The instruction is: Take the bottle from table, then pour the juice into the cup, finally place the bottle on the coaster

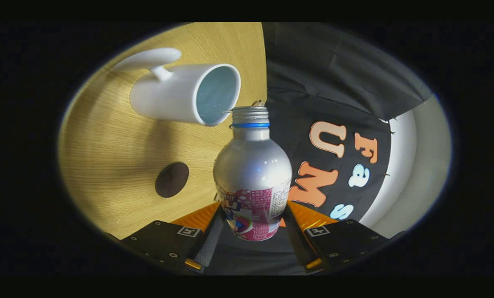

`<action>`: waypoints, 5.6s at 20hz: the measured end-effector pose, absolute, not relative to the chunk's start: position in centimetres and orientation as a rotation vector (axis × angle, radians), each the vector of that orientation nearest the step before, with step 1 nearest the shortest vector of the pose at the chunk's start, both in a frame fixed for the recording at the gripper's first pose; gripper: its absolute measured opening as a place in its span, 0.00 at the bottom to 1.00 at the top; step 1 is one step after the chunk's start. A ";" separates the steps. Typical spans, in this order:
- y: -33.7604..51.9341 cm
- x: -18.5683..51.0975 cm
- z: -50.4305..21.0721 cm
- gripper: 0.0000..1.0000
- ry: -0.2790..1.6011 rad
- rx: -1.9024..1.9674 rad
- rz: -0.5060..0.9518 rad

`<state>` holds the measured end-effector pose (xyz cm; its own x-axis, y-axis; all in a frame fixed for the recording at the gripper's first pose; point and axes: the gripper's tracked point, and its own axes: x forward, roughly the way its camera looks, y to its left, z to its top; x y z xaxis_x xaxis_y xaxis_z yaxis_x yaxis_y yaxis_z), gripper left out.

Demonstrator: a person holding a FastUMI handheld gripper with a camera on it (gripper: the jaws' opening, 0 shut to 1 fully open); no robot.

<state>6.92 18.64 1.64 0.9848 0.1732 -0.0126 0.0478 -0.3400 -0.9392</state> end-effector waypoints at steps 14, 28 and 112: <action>18.6 6.9 1.8 0.77 -0.153 -1.933 0.124; 18.9 7.2 2.4 0.77 -0.137 -2.016 0.146; 13.4 11.6 -0.8 0.78 0.108 -0.517 0.274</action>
